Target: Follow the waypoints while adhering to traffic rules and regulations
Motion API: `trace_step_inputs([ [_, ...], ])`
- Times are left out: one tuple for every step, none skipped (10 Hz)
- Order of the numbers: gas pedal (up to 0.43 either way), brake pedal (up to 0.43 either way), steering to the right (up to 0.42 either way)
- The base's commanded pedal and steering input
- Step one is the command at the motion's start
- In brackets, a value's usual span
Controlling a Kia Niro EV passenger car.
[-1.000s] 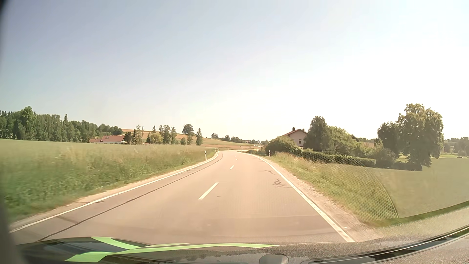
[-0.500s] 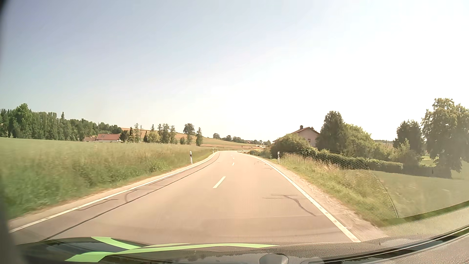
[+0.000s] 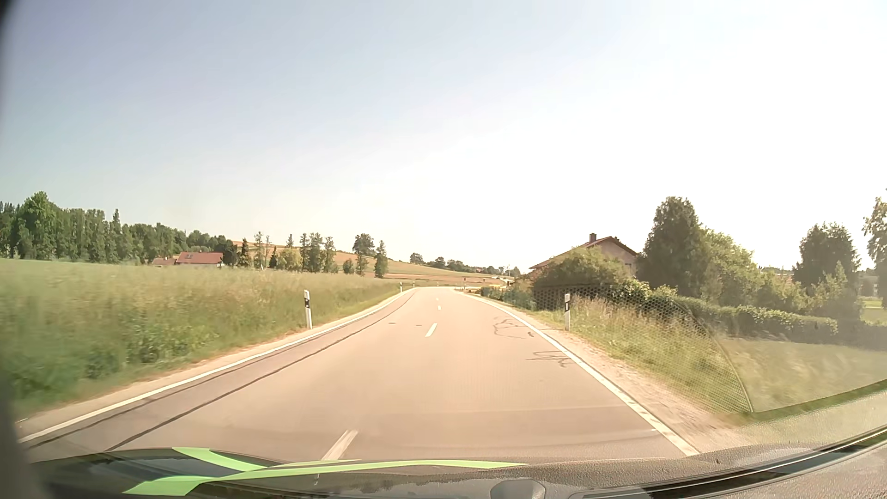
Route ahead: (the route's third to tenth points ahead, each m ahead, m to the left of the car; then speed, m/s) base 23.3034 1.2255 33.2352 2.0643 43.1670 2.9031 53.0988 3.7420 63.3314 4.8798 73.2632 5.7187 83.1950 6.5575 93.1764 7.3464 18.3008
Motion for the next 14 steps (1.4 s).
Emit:
trace_step_inputs([
  [0.150, 0.000, -0.009],
  [0.169, 0.000, -0.008],
  [0.189, 0.000, -0.009],
  [0.209, 0.000, -0.008],
  [0.209, 0.000, -0.008],
  [0.228, 0.000, -0.008],
  [0.228, 0.000, -0.008],
  [0.240, 0.000, -0.009],
  [0.228, 0.000, -0.009],
  [0.197, 0.000, -0.010],
  [0.157, 0.000, -0.012],
  [0.138, 0.000, -0.014],
  [0.130, 0.000, -0.015],
  [0.130, 0.000, -0.015],
])
